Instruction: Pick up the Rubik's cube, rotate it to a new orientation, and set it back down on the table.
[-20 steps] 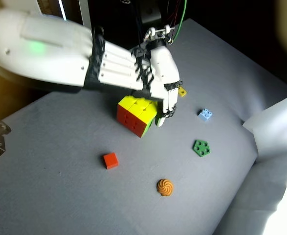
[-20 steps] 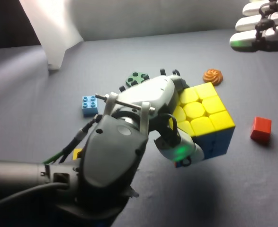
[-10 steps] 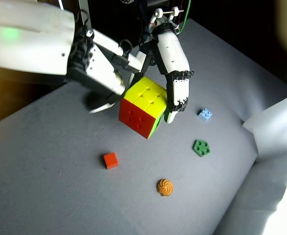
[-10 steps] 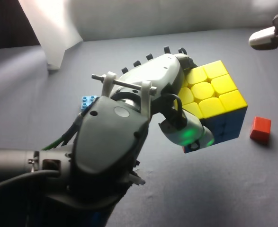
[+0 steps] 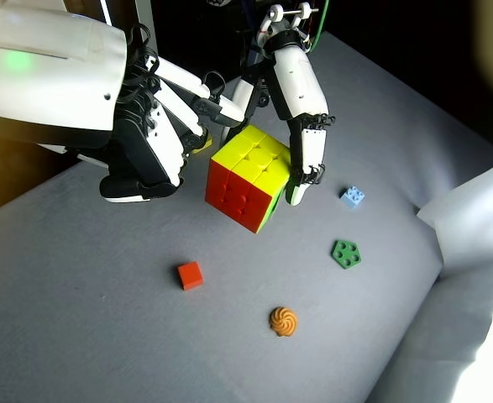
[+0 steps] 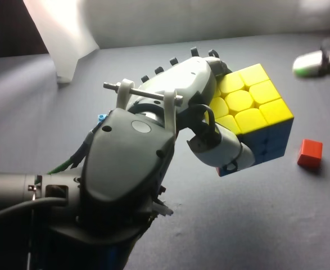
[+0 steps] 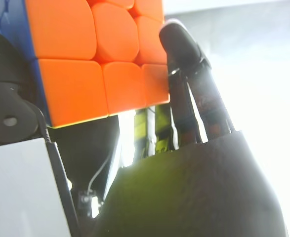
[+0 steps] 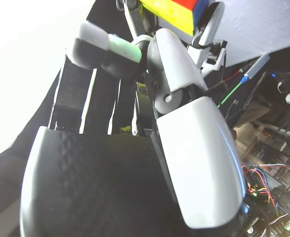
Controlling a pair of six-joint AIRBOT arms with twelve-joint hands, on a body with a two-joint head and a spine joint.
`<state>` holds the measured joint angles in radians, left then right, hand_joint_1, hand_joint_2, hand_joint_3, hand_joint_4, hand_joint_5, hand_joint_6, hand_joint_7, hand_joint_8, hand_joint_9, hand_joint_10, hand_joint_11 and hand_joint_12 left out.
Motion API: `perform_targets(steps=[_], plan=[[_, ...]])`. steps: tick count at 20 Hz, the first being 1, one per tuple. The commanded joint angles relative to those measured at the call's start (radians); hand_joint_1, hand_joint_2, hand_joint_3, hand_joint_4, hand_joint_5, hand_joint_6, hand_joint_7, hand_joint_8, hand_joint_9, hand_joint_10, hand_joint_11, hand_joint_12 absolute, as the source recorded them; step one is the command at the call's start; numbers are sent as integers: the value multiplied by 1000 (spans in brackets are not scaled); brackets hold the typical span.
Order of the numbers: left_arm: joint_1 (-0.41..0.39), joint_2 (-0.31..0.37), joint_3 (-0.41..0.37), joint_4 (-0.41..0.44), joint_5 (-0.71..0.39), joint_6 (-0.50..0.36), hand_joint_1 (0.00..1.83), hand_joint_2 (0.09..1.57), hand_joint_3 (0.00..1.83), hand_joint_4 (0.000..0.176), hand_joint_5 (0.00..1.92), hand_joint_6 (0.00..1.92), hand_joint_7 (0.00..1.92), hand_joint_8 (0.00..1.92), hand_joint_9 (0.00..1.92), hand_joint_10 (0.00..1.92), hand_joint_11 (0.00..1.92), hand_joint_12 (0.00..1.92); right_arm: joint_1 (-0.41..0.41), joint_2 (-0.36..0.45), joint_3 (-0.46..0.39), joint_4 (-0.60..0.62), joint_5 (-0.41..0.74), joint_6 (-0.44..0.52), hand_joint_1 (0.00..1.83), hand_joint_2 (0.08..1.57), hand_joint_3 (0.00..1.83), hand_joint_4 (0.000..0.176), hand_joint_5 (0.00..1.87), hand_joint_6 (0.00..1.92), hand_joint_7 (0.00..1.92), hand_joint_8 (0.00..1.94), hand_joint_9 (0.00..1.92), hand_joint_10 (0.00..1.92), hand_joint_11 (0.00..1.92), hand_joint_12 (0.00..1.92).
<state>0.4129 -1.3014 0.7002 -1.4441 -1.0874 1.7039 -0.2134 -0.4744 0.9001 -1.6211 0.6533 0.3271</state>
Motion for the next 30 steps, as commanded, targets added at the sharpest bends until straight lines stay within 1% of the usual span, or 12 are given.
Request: perform_targets(steps=[1, 3, 4, 5, 8, 14, 16, 18, 19, 22, 27, 30], plan=[[-17, 9, 3, 106, -33, -14, 1473, 1236, 0, 0, 751, 1288, 608, 1575, 703, 1460, 515, 1646, 4, -2, 0, 65, 6, -5, 1300, 1276, 7, 0, 245, 3, 669, 1575, 908, 1921, 940, 1921], [-17, 13, -1, 107, -33, -14, 1470, 1230, 0, 0, 776, 1253, 640, 1539, 722, 1445, 474, 1661, -30, -9, 0, 65, 5, -8, 1300, 1274, 5, 0, 246, 2, 672, 1566, 882, 1921, 899, 1921], [-17, 13, -2, 107, -33, -14, 1360, 1238, 0, 0, 794, 1208, 637, 1551, 685, 1468, 509, 1330, -39, -13, 0, 65, 4, -10, 1296, 1282, 7, 0, 224, 0, 659, 1585, 875, 1921, 896, 1921], [-17, 13, -2, 107, -33, -14, 1451, 1237, 0, 0, 735, 1292, 635, 1562, 706, 1451, 506, 1598, -41, -18, 0, 65, 3, -12, 1307, 1263, 0, 0, 247, 6, 695, 1533, 895, 1921, 915, 1921], [-17, 13, -2, 107, -33, -14, 1470, 1236, 0, 0, 720, 1328, 665, 1494, 727, 1428, 457, 1713, -42, -26, 0, 65, -10, -13, 1303, 1269, 2, 0, 248, 1, 683, 1555, 903, 1921, 935, 1921], [-17, 12, 1, 107, -33, -12, 1476, 1201, 0, 0, 797, 1195, 741, 1356, 787, 1371, 506, 1660, -42, -65, 0, 66, -42, -25, 1299, 1276, 3, 0, 235, 1, 674, 1572, 918, 1921, 945, 1921], [-17, 12, 1, 107, -33, -12, 1470, 1241, 2, 0, 677, 1298, 646, 1478, 702, 1492, 469, 1639, -43, -73, -1, 66, -49, -25, 1303, 1271, 0, 0, 228, 5, 684, 1556, 913, 1921, 939, 1921], [-17, 12, 1, 107, -33, -12, 1472, 1205, 1, 0, 794, 1250, 725, 1374, 791, 1361, 485, 1634, -48, -74, -1, 66, -52, -25, 1297, 1279, 3, 0, 238, 5, 668, 1580, 901, 1921, 940, 1921], [-17, 12, 0, 107, -33, -12, 1476, 1224, 1, 0, 731, 1280, 680, 1494, 745, 1453, 505, 1627, -59, -75, -1, 66, -52, -25, 1297, 1279, 3, 0, 243, 6, 670, 1576, 897, 1921, 914, 1921], [-20, 10, 0, 107, -33, -10, 1479, 1204, 0, 0, 774, 1205, 732, 1424, 782, 1401, 526, 1601, -91, -82, 0, 65, -52, -25, 1287, 1290, 7, 0, 218, 3, 652, 1602, 900, 1921, 920, 1921], [-24, 10, 1, 107, -33, -9, 1474, 1250, 3, 0, 695, 1301, 602, 1605, 650, 1604, 520, 1654, -115, -91, -1, 65, -58, -25, 1292, 1289, 4, 0, 219, 0, 654, 1604, 927, 1921, 941, 1921], [-25, 10, 1, 107, -33, -9, 1480, 1216, 0, 0, 762, 1198, 702, 1564, 722, 1478, 544, 1540, -138, -93, -2, 59, -58, -25, 1297, 1283, 0, 0, 242, 7, 666, 1586, 912, 1921, 938, 1921]])
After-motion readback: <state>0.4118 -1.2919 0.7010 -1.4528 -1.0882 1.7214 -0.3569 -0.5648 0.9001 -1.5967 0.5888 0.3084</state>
